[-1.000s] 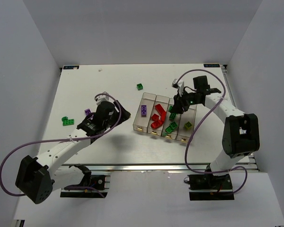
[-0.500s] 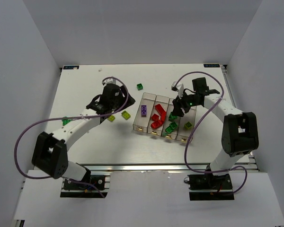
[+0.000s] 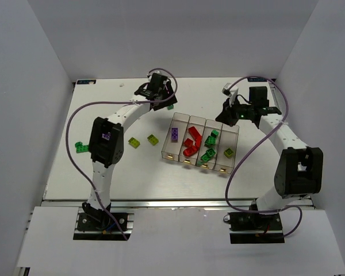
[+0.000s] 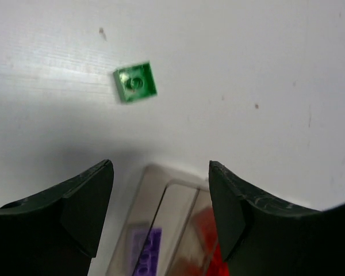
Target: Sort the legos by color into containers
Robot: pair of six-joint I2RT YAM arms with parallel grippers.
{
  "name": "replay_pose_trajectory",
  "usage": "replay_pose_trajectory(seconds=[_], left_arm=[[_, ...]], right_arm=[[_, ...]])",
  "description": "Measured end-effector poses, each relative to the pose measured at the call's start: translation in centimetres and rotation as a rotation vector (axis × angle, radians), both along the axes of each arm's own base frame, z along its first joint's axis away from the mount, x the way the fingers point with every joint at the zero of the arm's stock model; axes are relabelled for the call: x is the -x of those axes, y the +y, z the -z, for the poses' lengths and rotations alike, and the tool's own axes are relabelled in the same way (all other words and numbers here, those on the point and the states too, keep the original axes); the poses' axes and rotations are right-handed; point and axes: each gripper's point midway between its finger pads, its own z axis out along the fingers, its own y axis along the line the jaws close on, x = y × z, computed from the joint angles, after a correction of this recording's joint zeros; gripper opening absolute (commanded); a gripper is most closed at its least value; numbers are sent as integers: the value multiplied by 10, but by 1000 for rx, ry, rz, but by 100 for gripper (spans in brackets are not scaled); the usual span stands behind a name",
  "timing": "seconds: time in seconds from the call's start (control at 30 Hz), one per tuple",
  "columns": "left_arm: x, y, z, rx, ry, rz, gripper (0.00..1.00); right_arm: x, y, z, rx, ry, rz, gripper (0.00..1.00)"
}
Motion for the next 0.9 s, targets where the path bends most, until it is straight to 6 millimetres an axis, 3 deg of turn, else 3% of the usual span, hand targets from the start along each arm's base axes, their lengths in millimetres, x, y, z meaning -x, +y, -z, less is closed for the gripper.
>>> replay_pose_trajectory(seconds=[0.07,0.2,0.5,0.63,0.8,0.9], left_arm=[[-20,-4,11,-35,-8,-5,77],[-37,-2,36,-105,1,-14,77],[-74,-5,65,-199,-50,-11,81],[-77,-8,75,-238,-57,2,80],[-72,-4,94,-291,-28,12,73],[-72,-3,95,-311,-33,11,71]], right_arm=[[-3,1,-1,-41,29,-7,0],[7,1,5,-84,82,-15,13],[16,6,7,-132,124,-27,17],[18,7,8,-149,141,-22,18],[17,4,7,-168,150,-8,18],[17,2,8,-173,153,-2,18]])
